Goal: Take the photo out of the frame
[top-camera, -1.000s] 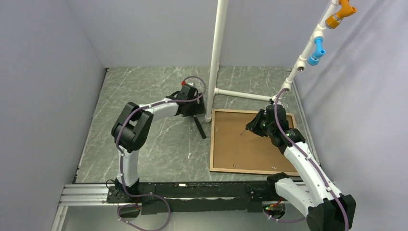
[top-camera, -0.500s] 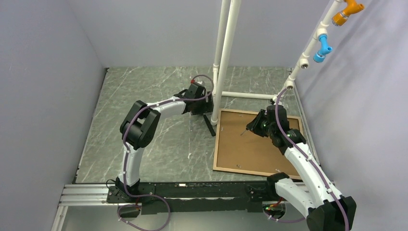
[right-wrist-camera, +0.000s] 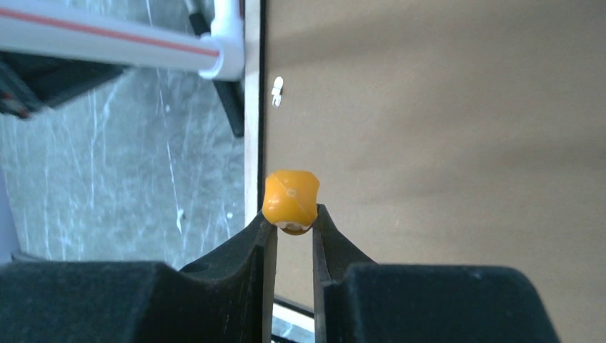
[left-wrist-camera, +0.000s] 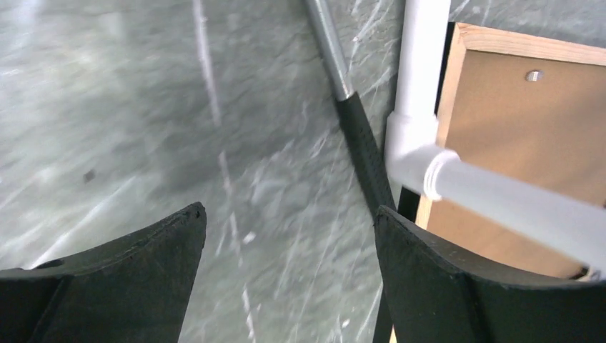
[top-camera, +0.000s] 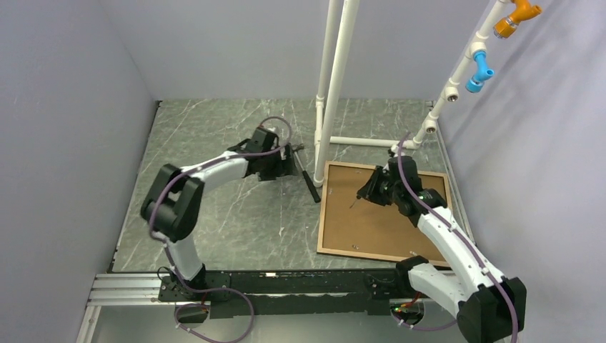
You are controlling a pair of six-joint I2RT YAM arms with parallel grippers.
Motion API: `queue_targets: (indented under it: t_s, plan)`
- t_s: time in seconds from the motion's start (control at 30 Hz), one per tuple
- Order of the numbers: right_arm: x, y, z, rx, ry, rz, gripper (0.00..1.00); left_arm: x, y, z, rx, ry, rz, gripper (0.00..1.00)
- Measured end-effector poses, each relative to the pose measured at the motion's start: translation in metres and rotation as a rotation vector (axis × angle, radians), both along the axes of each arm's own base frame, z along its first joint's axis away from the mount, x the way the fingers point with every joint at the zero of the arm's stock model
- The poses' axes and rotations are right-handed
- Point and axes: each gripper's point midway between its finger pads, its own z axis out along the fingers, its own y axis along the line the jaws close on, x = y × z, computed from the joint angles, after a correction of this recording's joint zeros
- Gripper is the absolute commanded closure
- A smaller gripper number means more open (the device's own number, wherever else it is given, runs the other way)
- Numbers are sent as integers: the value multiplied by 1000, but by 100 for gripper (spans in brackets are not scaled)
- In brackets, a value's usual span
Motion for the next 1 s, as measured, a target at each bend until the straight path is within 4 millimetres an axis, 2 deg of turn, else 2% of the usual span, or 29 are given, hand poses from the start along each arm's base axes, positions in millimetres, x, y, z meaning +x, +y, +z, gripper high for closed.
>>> queue_targets:
  t_s: [0.13, 0.27, 0.4, 0.47, 0.53, 0.6, 0.7, 0.83, 0.9, 1.0]
  plan:
    - [-13, 33, -12, 9, 44, 144, 100, -13, 32, 39, -9, -63, 19, 7]
    - [-39, 87, -21, 0, 81, 364, 100, -40, 51, 88, -42, -174, -1, 4]
    - [-57, 147, -31, -63, 101, 545, 100, -76, 74, 120, -56, -256, 5, 3]
    - [-57, 173, -36, -107, 99, 594, 100, -95, 92, 132, -47, -291, 28, 2]
    - [-48, 199, -40, -158, 82, 613, 100, -109, 105, 140, -35, -318, 52, 1]
    - [-30, 222, -41, -197, 53, 606, 100, -126, 123, 147, -20, -347, 85, 1]
    - [1, 244, -45, -259, 14, 573, 100, -151, 147, 157, -15, -391, 136, 1]
    - [57, 274, -52, -362, -46, 516, 100, -173, 167, 164, -14, -429, 183, 1]
    - [84, 283, -58, -410, -71, 486, 100, -180, 173, 162, -5, -421, 197, 0]
    - [117, 283, -72, -472, -86, 442, 100, -187, 178, 153, 13, -389, 206, 0]
